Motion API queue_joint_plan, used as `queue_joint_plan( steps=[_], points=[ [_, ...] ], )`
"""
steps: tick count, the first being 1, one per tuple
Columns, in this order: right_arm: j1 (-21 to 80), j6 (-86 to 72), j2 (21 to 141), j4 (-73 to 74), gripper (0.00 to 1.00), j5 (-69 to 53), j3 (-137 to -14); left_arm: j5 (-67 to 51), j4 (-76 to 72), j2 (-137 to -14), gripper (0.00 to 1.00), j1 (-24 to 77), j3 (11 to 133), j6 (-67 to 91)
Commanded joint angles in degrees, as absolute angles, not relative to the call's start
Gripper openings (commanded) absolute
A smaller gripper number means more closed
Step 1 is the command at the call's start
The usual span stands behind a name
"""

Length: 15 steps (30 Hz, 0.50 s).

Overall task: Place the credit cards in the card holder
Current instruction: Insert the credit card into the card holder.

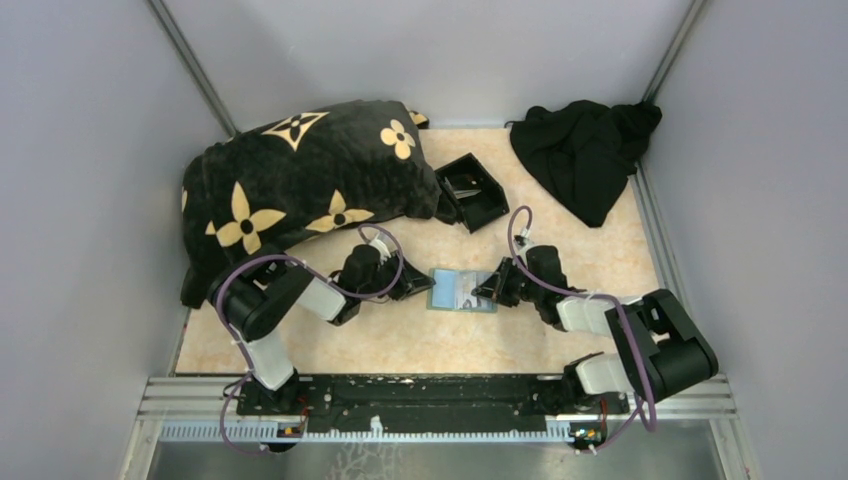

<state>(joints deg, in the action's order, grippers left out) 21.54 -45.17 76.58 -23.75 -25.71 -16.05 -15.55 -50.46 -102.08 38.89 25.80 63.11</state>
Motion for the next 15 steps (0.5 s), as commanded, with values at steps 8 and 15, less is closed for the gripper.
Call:
queue_joint_plan(
  steps=[8,15],
  points=[
    [20.5,-44.1,79.0,-26.1,0.0,-25.9,-18.6,-16.2,-46.8,-103.6,0.31,39.5,27.8,60.9],
    [20.0,-44.0,80.0,-26.6,0.0,-25.8,-19.7,-16.3,-46.2,-104.0,0.3,39.6,28.2,60.7]
  ],
)
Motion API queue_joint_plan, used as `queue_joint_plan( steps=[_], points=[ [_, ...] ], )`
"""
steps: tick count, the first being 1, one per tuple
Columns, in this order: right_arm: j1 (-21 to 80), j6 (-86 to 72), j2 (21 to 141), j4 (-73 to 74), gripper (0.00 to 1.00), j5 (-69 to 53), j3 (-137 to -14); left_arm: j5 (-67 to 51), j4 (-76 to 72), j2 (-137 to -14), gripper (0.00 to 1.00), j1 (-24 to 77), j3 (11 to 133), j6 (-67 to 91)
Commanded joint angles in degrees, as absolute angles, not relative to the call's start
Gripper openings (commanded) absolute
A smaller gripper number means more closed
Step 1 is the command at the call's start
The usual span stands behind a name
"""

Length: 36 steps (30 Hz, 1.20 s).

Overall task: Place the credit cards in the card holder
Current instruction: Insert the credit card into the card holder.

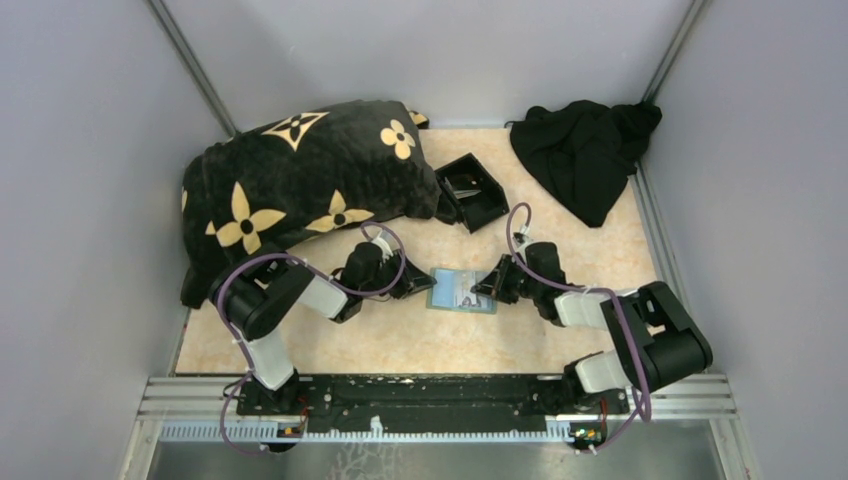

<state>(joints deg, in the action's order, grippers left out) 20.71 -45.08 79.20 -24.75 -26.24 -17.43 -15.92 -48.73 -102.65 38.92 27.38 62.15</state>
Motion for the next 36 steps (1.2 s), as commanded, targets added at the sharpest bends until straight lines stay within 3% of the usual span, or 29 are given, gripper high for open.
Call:
queue_joint_plan(
  steps=[1,17,31,36],
  points=[
    [20.0,-44.0,80.1,-26.8,0.0,-25.8,-19.8,-16.4,-46.1,-104.1,0.3,39.6,28.3,60.7],
    [20.2,-44.9,81.4,-28.0,0.0,-26.9,-19.2,-16.4,-44.0,-104.5,0.28,41.0,29.4,60.5],
    [24.9,-41.0,82.1,-20.2,0.0,-22.7,-23.1,-16.4,-43.1,-104.5,0.27,41.9,30.7,60.4],
    [24.9,-37.7,79.8,-15.2,0.26,-19.9,-25.0,-16.4,-43.3,-104.8,0.27,41.9,30.5,60.4]
  ],
)
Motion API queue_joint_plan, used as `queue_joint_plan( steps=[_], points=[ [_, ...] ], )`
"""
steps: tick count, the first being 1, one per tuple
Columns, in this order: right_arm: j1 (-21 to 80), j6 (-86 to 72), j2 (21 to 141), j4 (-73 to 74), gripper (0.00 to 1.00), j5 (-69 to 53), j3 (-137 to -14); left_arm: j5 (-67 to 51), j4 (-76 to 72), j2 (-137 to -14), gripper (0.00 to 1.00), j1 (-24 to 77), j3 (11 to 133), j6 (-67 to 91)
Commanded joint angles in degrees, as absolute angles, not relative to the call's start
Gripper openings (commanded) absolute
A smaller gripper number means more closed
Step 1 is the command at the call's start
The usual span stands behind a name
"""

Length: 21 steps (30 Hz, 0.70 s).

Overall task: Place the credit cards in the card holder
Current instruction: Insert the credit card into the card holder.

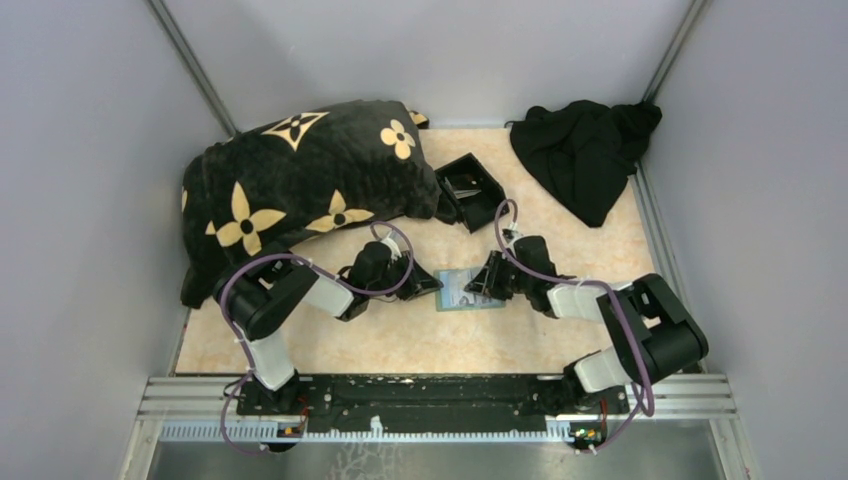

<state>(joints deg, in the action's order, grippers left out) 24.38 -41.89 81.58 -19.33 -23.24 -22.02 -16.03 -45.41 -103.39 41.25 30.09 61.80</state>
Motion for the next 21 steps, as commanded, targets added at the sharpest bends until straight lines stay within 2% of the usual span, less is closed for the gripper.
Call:
queue_joint_plan(
  steps=[1,4,7,21],
  points=[
    [25.0,-37.1,79.5,-14.3,0.3,-19.6,-25.4,-16.4,-43.5,-104.8,0.27,41.9,30.5,60.5],
    [25.0,-35.7,79.5,-12.5,0.4,-19.1,-26.6,-16.5,-44.1,-105.1,0.26,42.0,30.4,60.7],
    [25.2,-34.9,79.5,-11.3,0.44,-18.7,-27.3,-16.5,-44.1,-105.1,0.26,42.0,30.6,60.8],
    [30.6,-30.5,84.0,-6.6,0.46,-14.4,-32.4,-16.5,-45.1,-105.6,0.25,42.2,31.4,61.5]
  ],
)
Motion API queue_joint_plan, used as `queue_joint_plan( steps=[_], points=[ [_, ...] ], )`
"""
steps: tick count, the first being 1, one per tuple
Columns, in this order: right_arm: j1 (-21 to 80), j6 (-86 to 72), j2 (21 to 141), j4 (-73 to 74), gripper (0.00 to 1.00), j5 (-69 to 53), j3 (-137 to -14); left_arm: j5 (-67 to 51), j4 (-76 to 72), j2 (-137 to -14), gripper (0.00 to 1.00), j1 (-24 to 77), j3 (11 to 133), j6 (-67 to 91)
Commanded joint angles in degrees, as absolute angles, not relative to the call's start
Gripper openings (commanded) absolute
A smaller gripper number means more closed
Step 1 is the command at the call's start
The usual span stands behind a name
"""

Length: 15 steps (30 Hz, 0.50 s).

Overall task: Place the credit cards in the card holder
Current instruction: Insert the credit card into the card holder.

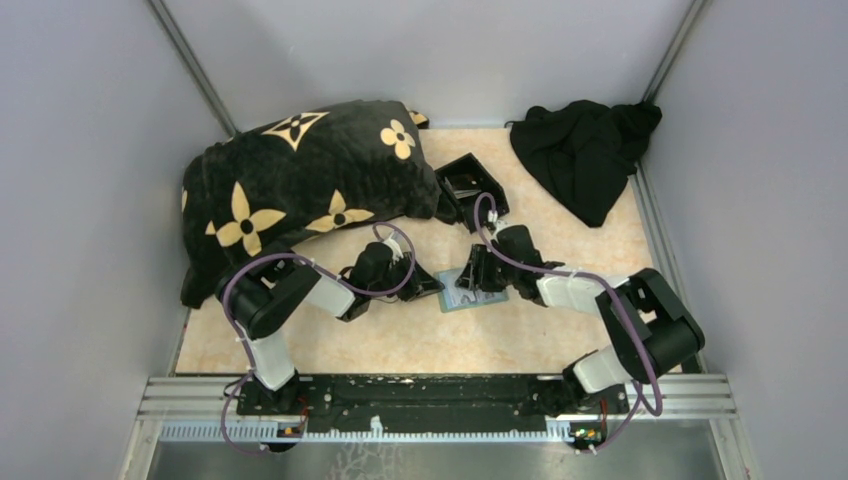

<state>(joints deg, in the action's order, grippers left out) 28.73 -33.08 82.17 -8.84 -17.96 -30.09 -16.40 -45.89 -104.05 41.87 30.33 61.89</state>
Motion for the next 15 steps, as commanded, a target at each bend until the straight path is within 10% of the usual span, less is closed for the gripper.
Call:
queue_joint_plan(
  steps=[1,15],
  points=[
    [31.1,-30.4,84.3,-6.6,0.46,-14.2,-32.6,-16.5,-45.1,-105.7,0.25,42.2,31.5,61.5],
    [35.3,-30.9,85.5,-5.7,0.46,-13.8,-34.1,-16.7,-45.1,-106.3,0.24,42.5,32.6,61.6]
  ],
)
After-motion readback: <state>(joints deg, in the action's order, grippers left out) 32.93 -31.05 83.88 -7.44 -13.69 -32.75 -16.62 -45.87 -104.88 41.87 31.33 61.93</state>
